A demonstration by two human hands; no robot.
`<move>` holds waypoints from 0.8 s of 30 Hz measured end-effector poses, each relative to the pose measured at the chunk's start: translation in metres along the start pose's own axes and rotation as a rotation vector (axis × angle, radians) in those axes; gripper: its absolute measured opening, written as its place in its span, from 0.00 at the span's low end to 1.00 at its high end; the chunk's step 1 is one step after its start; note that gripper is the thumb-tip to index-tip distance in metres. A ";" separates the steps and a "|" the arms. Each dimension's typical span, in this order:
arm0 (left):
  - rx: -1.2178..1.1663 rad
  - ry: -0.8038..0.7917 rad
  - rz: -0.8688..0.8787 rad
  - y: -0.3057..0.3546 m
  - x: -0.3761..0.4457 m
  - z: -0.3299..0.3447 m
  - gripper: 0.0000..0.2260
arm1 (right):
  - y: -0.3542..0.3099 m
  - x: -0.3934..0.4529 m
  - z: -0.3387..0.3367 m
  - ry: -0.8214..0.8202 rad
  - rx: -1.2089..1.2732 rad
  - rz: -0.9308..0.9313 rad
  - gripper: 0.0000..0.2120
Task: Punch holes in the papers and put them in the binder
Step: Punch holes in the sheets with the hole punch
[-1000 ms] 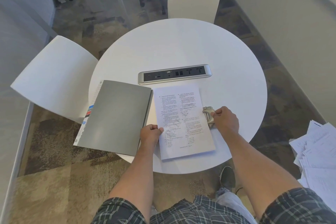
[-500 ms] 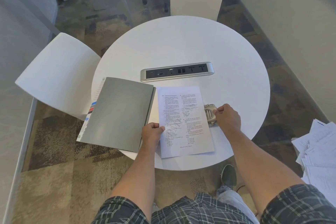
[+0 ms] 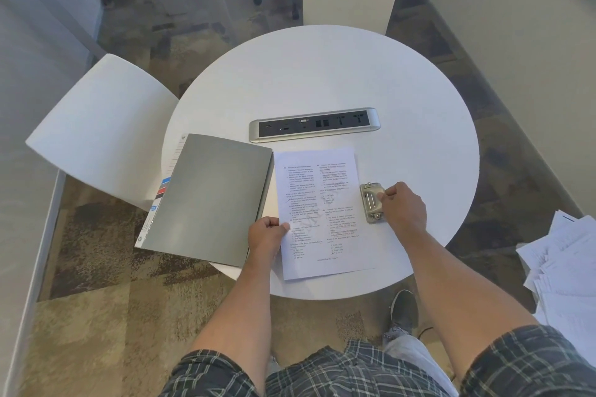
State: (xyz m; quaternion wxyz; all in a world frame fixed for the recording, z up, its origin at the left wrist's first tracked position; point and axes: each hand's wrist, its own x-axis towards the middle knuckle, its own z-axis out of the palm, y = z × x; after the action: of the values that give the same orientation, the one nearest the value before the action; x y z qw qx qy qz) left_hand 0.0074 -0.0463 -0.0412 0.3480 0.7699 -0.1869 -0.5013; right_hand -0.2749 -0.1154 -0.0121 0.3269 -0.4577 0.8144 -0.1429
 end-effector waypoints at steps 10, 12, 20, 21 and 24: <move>-0.052 0.000 -0.029 0.001 0.000 0.000 0.06 | -0.002 -0.002 0.000 0.007 -0.015 -0.019 0.06; -0.057 0.002 -0.033 0.001 0.000 0.002 0.05 | -0.002 -0.002 0.000 0.009 -0.013 -0.017 0.06; -0.059 -0.011 -0.060 0.002 0.005 0.004 0.04 | 0.000 -0.002 0.002 0.017 -0.010 -0.028 0.05; -0.060 -0.012 -0.063 0.002 0.006 0.004 0.05 | 0.000 -0.002 0.002 0.017 -0.011 -0.029 0.05; -0.065 -0.013 -0.067 0.001 0.007 0.005 0.07 | 0.000 -0.001 0.003 0.018 -0.019 -0.029 0.05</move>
State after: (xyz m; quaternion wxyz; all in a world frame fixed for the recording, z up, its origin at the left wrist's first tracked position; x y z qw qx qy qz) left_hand 0.0056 -0.0529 -0.0466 0.3544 0.7609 -0.1468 -0.5234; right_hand -0.2730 -0.1143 -0.0137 0.3131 -0.4711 0.8120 -0.1441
